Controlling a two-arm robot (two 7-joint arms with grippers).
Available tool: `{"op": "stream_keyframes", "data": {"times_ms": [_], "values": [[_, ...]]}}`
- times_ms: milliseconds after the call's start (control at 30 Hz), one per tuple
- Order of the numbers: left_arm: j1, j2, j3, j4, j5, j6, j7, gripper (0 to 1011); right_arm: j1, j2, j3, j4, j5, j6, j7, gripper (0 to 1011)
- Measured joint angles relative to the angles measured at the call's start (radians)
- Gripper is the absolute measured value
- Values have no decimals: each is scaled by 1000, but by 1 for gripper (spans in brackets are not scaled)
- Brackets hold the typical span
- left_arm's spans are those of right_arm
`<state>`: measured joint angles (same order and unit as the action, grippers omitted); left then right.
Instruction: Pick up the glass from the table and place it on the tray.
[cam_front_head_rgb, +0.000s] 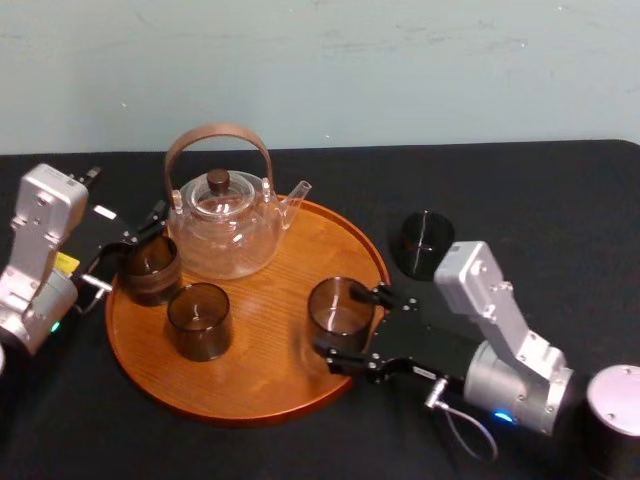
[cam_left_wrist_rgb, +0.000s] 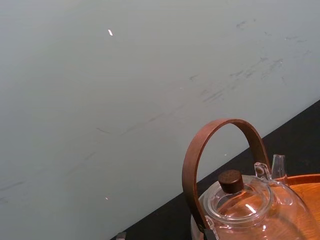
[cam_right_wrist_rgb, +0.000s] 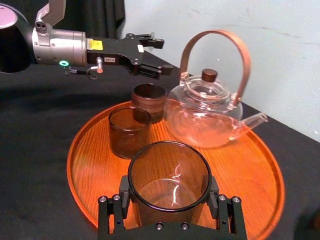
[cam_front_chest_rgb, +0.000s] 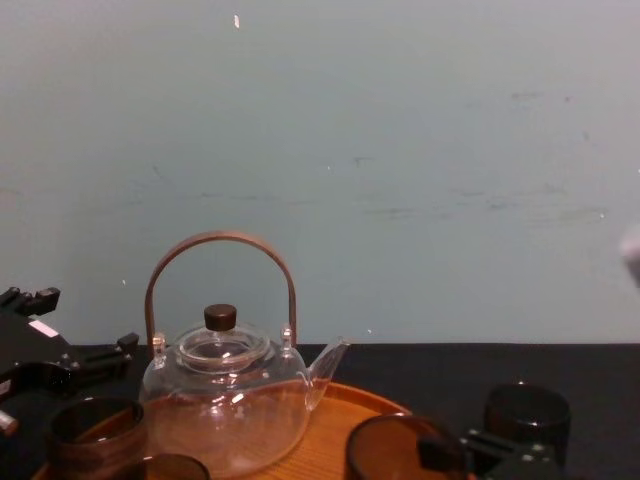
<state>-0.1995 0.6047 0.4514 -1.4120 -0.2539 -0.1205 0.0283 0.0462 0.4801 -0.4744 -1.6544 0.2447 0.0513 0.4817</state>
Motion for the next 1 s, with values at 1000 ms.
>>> {"op": "stream_keyframes", "data": {"times_ms": [1000], "values": [[0, 0, 0, 0, 0, 0, 0, 1001, 97, -88, -74, 106, -39, 35, -2, 903]]}}
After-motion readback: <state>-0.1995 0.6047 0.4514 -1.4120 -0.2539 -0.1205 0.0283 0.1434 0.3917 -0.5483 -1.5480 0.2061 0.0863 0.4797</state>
